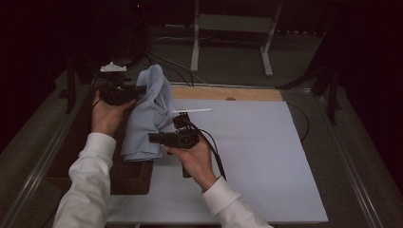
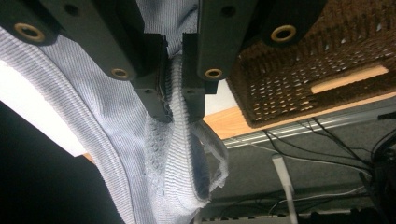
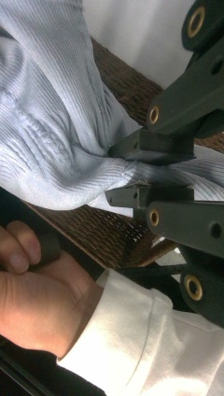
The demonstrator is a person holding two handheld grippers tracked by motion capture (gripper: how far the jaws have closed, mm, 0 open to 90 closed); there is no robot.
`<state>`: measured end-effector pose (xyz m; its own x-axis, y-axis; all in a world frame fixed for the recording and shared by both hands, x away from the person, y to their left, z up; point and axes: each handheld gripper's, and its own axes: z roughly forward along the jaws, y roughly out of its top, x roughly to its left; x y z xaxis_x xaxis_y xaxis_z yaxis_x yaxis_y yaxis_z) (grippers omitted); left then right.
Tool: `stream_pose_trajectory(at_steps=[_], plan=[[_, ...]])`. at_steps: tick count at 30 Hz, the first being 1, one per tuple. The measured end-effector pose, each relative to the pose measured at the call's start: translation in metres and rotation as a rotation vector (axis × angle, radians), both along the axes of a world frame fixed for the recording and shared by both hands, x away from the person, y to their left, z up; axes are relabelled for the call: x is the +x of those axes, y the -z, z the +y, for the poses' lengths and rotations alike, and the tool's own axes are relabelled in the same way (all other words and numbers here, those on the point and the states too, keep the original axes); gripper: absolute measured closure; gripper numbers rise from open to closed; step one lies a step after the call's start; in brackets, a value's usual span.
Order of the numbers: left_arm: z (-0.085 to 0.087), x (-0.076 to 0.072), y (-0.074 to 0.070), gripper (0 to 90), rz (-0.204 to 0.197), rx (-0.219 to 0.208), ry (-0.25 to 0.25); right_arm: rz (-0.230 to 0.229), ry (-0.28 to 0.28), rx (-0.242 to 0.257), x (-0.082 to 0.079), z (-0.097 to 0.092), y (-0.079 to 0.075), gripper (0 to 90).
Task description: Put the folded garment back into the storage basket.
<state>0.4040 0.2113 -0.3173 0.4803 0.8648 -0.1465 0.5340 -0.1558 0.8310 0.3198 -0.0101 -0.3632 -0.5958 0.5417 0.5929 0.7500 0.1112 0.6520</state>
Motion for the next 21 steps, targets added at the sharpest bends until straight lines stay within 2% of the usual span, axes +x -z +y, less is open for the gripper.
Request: stream_pose_trajectory(at_steps=[9,21], plan=[[0.013,-0.002,0.002,83.5,0.005,-0.003,-0.023,0.002,-0.005,-0.016,0.001,0.012,0.005,80.1],[0.028,-0.005,0.006,83.5,0.012,-0.004,-0.055,0.006,-0.018,-0.013,0.000,0.025,0.011,80.1]])
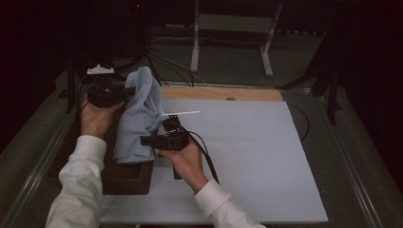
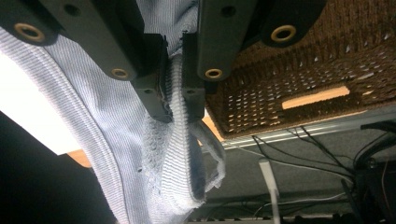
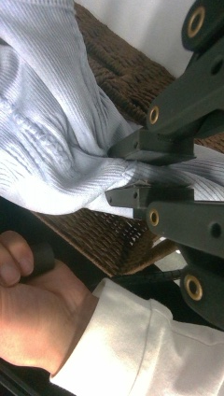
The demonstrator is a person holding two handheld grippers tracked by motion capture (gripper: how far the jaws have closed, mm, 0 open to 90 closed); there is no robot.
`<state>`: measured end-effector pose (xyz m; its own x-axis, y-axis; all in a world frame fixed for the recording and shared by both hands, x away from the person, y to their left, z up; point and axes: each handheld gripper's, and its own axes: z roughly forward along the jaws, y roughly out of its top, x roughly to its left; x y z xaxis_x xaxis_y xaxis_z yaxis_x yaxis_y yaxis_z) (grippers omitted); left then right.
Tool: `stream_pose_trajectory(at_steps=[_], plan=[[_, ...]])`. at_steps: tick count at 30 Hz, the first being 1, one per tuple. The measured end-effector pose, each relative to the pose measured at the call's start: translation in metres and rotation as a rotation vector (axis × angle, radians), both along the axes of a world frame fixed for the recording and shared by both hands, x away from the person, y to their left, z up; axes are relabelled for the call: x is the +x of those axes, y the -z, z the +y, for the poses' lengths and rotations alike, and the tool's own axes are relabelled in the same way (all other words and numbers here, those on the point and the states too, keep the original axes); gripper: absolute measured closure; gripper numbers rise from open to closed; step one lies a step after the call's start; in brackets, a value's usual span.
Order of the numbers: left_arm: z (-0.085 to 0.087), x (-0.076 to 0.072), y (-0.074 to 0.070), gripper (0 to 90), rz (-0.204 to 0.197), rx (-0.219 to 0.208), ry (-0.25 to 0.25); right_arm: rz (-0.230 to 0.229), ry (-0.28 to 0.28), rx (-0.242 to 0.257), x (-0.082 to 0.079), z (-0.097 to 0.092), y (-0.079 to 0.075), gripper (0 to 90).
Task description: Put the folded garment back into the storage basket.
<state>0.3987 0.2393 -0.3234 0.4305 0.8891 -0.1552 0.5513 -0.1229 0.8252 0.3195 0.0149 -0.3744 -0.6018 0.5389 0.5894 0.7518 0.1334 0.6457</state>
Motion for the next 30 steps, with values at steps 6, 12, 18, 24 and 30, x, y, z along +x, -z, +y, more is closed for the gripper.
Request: stream_pose_trajectory(at_steps=[6,12,18,24,30], plan=[[0.006,-0.001,0.001,83.5,0.002,0.002,-0.011,0.000,-0.004,-0.010,0.000,0.007,0.002,80.0],[0.011,-0.002,0.001,83.5,0.002,0.001,-0.022,-0.004,-0.009,-0.010,0.000,0.014,0.004,80.0],[0.017,-0.003,0.002,83.5,0.003,-0.001,-0.034,-0.006,-0.015,-0.011,-0.001,0.020,0.005,80.1],[0.022,-0.003,0.003,83.5,0.008,0.003,-0.042,0.002,-0.015,-0.015,0.000,0.024,0.009,80.1],[0.026,-0.004,0.004,83.5,0.014,0.012,-0.049,0.009,-0.019,-0.017,0.001,0.029,0.012,80.1]])
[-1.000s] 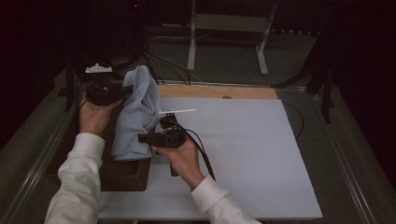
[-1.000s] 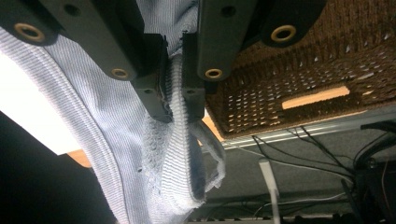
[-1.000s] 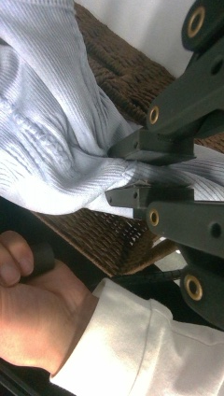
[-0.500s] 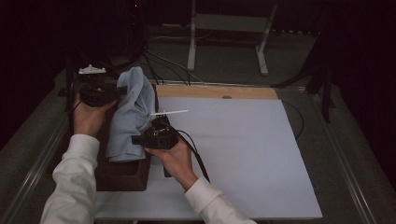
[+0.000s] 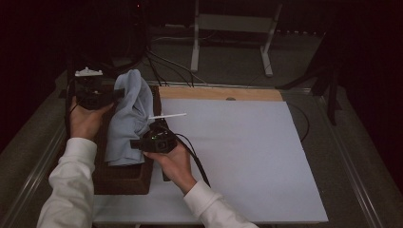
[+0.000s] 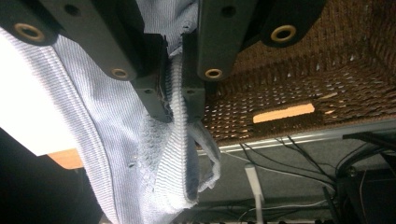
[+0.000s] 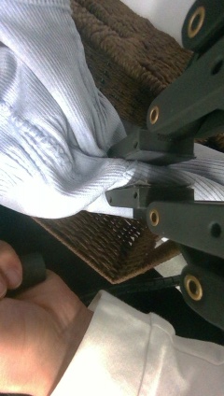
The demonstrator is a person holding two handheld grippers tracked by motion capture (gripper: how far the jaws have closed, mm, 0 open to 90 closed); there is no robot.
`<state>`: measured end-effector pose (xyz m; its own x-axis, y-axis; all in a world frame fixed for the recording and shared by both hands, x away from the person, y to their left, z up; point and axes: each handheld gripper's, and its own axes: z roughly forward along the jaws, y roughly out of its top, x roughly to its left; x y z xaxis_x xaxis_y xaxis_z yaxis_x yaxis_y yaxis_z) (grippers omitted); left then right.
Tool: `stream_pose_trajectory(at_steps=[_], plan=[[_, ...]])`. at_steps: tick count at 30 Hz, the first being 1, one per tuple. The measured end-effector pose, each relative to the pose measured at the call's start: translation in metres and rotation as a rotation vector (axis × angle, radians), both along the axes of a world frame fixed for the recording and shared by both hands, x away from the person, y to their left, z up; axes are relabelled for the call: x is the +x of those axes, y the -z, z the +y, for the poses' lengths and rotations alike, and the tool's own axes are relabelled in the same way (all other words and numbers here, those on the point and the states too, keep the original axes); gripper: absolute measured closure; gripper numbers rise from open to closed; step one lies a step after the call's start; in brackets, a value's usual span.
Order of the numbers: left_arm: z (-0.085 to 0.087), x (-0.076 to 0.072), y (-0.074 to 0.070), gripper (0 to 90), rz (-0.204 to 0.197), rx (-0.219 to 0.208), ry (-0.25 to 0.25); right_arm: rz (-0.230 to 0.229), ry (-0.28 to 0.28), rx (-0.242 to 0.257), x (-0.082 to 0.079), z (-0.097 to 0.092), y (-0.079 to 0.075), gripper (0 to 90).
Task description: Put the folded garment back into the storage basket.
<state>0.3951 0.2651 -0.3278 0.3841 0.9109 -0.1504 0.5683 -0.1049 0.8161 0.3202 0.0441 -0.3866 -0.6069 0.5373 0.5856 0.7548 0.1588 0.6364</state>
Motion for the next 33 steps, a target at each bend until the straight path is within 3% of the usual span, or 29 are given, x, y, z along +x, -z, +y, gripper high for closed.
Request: stream_pose_trajectory(at_steps=[12,33], plan=[[0.009,-0.001,0.002,83.5,0.012,0.022,-0.015,0.007,-0.015,-0.019,0.001,0.012,0.005,80.1],[0.024,-0.007,0.005,83.5,0.012,0.017,-0.040,0.007,-0.037,-0.060,0.001,0.036,0.009,80.0]])
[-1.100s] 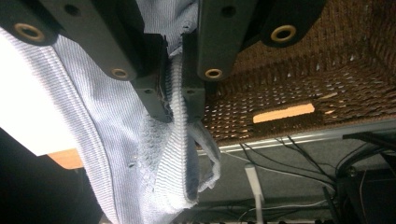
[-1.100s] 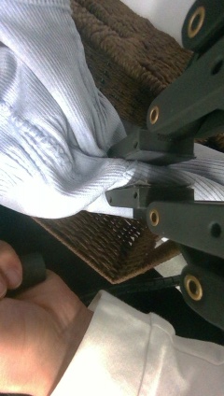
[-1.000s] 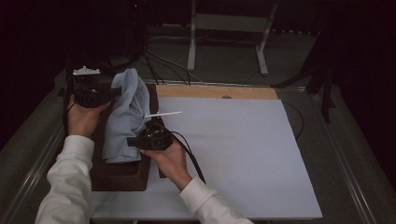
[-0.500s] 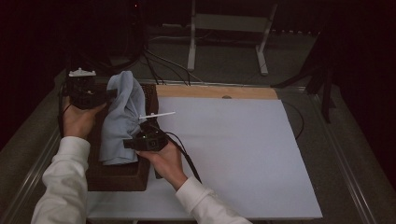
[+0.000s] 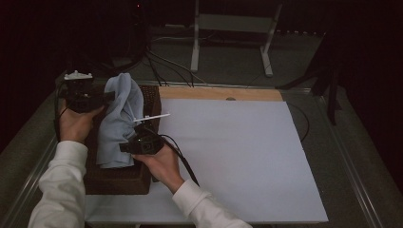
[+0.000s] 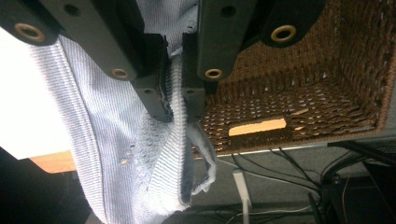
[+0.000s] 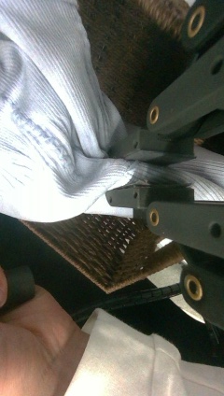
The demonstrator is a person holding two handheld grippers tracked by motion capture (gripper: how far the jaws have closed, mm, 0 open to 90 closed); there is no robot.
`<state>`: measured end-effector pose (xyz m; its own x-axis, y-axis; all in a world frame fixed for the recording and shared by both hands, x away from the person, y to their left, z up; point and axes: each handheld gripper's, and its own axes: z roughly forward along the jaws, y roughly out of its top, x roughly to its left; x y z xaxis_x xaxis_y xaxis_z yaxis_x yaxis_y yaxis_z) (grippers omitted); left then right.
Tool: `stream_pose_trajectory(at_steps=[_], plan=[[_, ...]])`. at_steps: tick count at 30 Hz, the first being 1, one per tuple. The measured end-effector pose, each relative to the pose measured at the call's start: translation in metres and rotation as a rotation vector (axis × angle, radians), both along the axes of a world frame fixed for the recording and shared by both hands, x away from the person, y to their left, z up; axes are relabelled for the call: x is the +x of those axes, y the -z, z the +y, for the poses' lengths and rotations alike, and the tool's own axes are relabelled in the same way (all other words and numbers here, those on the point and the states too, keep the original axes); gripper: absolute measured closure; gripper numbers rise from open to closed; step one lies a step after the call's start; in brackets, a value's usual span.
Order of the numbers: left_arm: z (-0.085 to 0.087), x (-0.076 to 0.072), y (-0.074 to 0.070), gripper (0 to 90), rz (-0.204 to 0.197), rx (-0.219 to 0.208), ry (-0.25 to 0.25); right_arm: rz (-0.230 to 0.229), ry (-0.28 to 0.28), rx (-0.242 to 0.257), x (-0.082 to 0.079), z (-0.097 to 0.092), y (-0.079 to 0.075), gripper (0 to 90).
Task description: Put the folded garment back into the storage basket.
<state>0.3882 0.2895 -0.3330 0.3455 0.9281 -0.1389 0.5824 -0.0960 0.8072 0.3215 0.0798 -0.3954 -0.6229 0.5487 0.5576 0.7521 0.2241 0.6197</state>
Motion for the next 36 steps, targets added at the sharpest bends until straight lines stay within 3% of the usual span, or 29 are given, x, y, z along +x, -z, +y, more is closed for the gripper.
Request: stream_pose_trajectory(at_steps=[36], plan=[[0.029,-0.013,0.002,83.5,0.021,0.021,-0.039,0.012,-0.035,-0.073,-0.005,0.041,0.013,80.0]])
